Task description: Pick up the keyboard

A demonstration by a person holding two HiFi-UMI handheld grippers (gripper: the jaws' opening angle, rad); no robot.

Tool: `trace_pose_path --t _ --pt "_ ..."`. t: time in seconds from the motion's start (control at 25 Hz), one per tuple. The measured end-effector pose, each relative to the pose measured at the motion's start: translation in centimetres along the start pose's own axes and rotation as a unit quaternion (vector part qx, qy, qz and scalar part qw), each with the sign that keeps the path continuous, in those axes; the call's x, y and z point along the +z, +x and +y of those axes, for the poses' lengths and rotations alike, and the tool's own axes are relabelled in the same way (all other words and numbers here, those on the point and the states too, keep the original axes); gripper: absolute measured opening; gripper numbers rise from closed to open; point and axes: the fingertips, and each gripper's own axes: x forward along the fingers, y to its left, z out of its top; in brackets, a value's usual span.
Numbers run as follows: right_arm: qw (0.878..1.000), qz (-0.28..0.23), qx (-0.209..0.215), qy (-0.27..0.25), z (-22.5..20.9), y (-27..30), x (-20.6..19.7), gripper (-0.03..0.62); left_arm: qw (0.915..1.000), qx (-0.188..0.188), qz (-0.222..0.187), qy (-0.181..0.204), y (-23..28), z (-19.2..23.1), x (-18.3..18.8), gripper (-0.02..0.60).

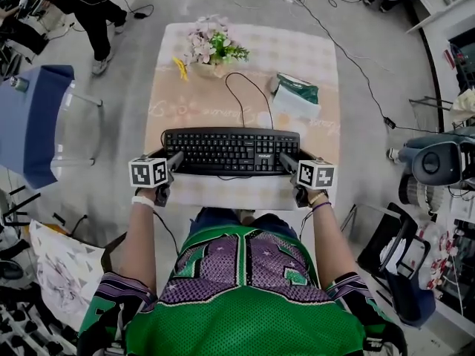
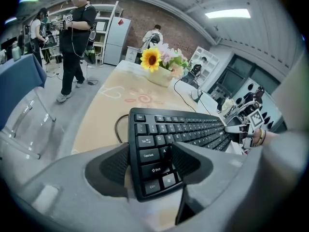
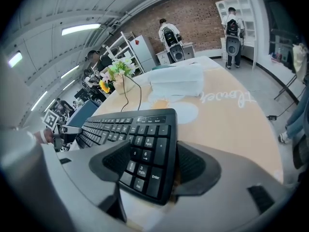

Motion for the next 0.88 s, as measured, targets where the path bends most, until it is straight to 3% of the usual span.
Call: trace_pose_path --t 0.48,0.88 --pt "0.999 0.012 -0.033 -0.013 0.0 -2.0 0.0 0.290 1.0000 0.002 -0.003 -0.004 -0.8 -1.4 -0.4 0.270" --pt "0.997 -0.053 -0.047 -0.028 -0.1 -7.2 4.7 0.290 0.9975 -0.017 -0.062 0.030 -3.3 -5.0 5.1 0.270"
